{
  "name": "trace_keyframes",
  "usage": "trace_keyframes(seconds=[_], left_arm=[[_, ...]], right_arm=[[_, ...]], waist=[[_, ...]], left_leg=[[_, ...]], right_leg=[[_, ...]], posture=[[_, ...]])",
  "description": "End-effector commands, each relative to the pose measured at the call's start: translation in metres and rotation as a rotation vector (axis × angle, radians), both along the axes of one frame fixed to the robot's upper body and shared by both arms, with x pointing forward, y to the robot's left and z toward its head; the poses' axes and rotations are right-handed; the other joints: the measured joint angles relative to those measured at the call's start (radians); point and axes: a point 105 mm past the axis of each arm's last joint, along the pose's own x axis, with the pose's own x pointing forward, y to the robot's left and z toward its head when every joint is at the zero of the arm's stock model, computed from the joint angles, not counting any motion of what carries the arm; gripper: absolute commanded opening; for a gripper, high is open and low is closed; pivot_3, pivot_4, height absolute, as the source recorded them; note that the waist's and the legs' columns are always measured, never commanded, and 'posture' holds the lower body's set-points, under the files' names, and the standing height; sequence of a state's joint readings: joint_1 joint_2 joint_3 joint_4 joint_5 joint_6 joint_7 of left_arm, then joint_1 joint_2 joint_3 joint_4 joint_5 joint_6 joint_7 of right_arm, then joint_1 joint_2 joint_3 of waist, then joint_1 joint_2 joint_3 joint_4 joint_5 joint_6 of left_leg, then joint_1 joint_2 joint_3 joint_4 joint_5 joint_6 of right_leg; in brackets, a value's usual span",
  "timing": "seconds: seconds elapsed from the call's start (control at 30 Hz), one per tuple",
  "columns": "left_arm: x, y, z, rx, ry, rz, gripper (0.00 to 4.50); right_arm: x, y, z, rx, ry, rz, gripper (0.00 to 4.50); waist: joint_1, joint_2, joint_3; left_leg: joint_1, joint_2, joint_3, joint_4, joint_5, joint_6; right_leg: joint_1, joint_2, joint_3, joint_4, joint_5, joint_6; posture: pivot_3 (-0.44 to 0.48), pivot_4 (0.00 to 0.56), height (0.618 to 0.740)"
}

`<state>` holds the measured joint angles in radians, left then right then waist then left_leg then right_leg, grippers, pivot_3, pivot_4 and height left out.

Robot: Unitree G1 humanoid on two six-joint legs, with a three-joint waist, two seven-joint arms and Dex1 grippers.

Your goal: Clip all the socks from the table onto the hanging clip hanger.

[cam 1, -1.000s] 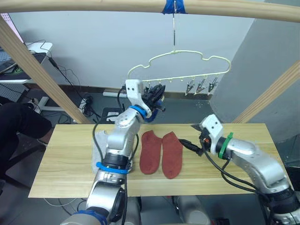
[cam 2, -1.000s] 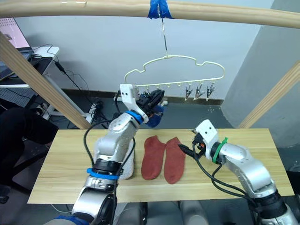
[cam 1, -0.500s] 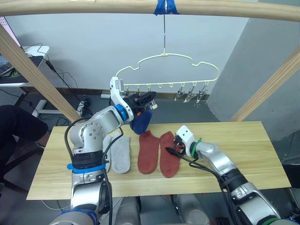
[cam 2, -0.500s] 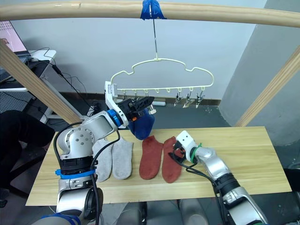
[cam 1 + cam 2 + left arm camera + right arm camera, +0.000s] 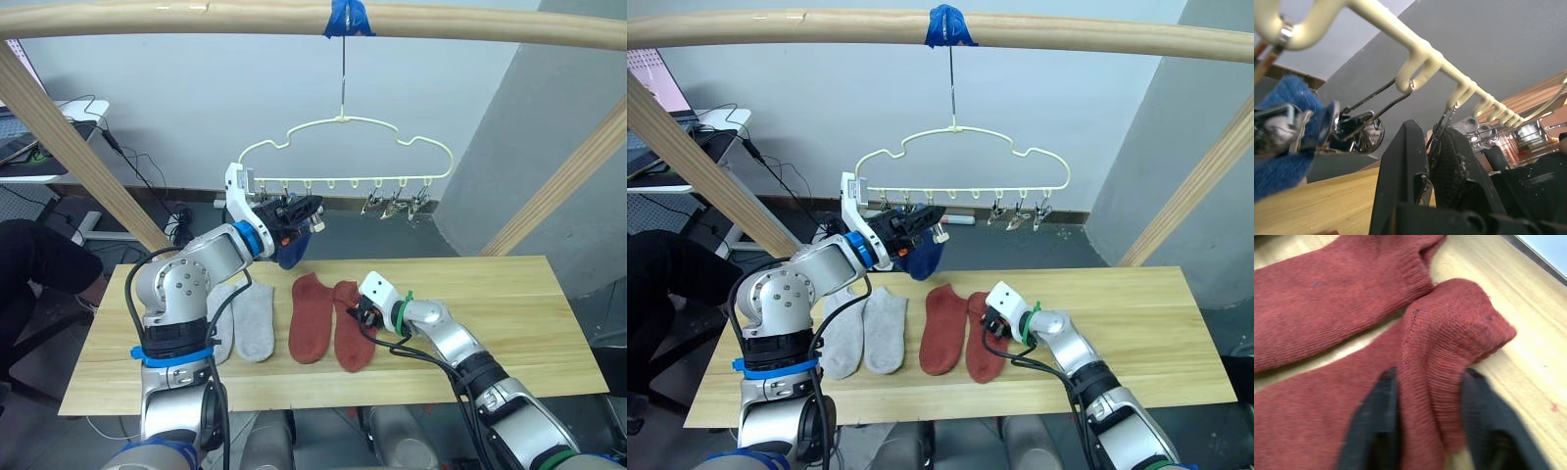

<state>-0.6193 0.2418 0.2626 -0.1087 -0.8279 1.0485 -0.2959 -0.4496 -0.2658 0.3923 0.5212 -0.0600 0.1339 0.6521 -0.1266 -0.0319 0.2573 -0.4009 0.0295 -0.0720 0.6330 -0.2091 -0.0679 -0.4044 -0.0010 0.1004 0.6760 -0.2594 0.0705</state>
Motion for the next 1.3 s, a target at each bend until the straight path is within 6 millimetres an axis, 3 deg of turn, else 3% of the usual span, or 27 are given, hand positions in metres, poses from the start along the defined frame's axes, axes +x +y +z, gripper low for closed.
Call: trace_keyframes(seconds=[0.03,0.2,0.4,0.57,0.87,1.3], left_arm=[[-0.003,-0.001,-0.002,-0.016,0.018,-0.014,0.21],[-0.004,-0.002,-0.006,-0.048,0.062,-0.028,0.21],[-0.006,-0.003,-0.003,-0.144,0.124,-0.071,0.21],[-0.012,-0.004,-0.003,-0.165,0.147,-0.115,0.21],[-0.018,-0.010,0.000,-0.180,0.154,-0.152,0.21],[-0.022,-0.005,-0.003,-0.174,0.167,-0.154,0.21]], right_arm=[[-0.003,-0.012,0.004,-0.009,-0.032,-0.001,0.14],[-0.012,-0.005,0.038,0.114,-0.069,0.041,0.05],[-0.043,0.011,0.113,0.325,-0.107,0.152,0.05],[-0.057,0.023,0.142,0.405,-0.092,0.198,0.05],[-0.048,0.032,0.155,0.461,-0.093,0.153,0.05],[-0.044,0.024,0.162,0.457,-0.127,0.122,0.05]], waist=[[0.001,0.000,0.000],[0.007,0.000,0.000],[0.007,0.000,0.001],[0.007,0.000,0.001],[0.007,0.000,0.001],[0.013,0.000,0.001]], left_leg=[[0.000,0.000,0.000,0.000,0.000,0.000],[-0.001,0.000,0.000,-0.002,0.000,0.000],[-0.001,0.000,0.000,-0.003,0.000,0.000],[-0.001,0.000,0.000,-0.004,0.000,0.000],[-0.003,0.000,0.000,-0.005,0.000,0.000],[-0.014,0.000,-0.001,-0.005,-0.001,-0.002]], right_leg=[[0.000,0.000,0.000,0.000,0.000,0.000],[-0.001,0.000,0.000,-0.002,0.000,0.000],[-0.001,0.000,0.000,-0.003,0.000,0.000],[-0.001,0.000,0.000,-0.004,0.000,0.000],[-0.002,0.000,-0.001,-0.009,0.000,0.000],[-0.009,-0.001,-0.003,-0.013,0.000,0.000]], posture=[[-0.071,0.252,0.740],[-0.084,0.253,0.740],[-0.098,0.247,0.740],[-0.109,0.239,0.740],[-0.112,0.238,0.740],[-0.103,0.237,0.740]])
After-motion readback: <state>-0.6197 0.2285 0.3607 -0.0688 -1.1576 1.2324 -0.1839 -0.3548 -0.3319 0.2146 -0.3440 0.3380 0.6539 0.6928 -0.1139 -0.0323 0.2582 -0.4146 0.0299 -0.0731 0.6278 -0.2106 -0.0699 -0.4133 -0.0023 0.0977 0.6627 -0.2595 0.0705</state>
